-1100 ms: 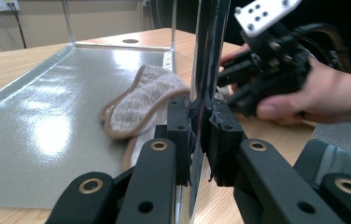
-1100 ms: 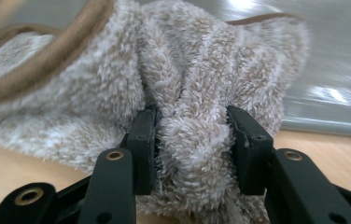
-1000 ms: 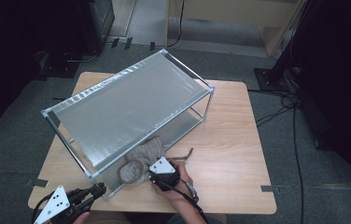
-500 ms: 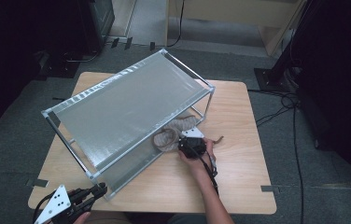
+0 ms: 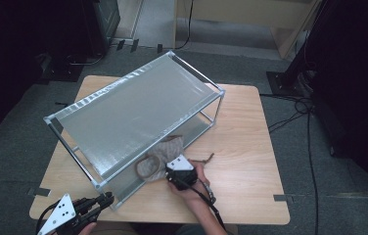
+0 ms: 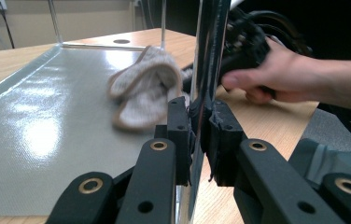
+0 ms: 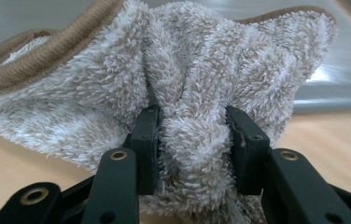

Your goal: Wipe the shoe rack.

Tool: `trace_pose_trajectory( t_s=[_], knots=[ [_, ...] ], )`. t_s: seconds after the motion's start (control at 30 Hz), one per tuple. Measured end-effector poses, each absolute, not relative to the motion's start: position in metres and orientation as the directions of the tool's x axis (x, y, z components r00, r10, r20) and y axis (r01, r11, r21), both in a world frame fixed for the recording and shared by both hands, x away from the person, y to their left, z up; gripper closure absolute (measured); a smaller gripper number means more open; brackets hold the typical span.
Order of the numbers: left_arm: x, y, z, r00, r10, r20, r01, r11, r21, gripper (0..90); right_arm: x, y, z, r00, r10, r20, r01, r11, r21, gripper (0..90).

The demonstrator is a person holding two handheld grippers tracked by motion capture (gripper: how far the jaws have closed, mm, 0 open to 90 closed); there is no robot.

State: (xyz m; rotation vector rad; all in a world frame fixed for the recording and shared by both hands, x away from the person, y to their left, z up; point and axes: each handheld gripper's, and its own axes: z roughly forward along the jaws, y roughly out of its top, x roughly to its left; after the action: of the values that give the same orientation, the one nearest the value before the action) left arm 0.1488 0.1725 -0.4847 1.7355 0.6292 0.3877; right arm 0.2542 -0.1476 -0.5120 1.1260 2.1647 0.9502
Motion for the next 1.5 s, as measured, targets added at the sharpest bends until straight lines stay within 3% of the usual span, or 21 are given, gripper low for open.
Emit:
trace_pose_trajectory(
  t_s=[0.2,0.33,0.4,0.57,0.9,1.13,1.17,1.5],
  knots=[
    [0.15,0.172,-0.485,0.796,0.6,-0.073,0.208,-0.159,0.965,81.2,0.224,-0.113,-0.512,-0.606,0.788,-0.11,0.438,0.446,0.78,60.3],
    [0.15,0.172,-0.485,0.794,0.603,-0.075,0.211,-0.157,0.965,81.2,0.203,-0.086,-0.512,-0.696,0.703,-0.146,0.356,0.515,0.78,60.0],
    [0.15,0.173,-0.485,0.793,0.604,-0.074,0.21,-0.158,0.965,81.2,0.201,-0.084,-0.513,-0.706,0.684,-0.186,0.322,0.543,0.775,60.0],
    [0.15,0.173,-0.485,0.795,0.603,-0.072,0.208,-0.159,0.965,81.3,0.218,-0.094,-0.515,-0.677,0.723,-0.142,0.358,0.491,0.794,60.0],
    [0.15,0.173,-0.485,0.798,0.599,-0.071,0.207,-0.161,0.965,81.4,0.272,-0.14,-0.514,-0.5,0.856,-0.136,0.472,0.401,0.785,60.4],
    [0.15,0.173,-0.485,0.798,0.599,-0.065,0.202,-0.165,0.965,81.4,0.311,-0.189,-0.514,-0.299,0.947,-0.117,0.551,0.271,0.789,60.4],
    [0.15,0.173,-0.485,0.799,0.598,-0.065,0.202,-0.165,0.965,81.5,0.317,-0.205,-0.513,-0.236,0.966,-0.11,0.567,0.229,0.791,60.6],
    [0.15,0.171,-0.486,0.798,0.598,-0.072,0.206,-0.159,0.966,81.4,0.287,-0.292,-0.514,-0.079,0.992,-0.095,0.568,0.123,0.814,60.9]
  ],
)
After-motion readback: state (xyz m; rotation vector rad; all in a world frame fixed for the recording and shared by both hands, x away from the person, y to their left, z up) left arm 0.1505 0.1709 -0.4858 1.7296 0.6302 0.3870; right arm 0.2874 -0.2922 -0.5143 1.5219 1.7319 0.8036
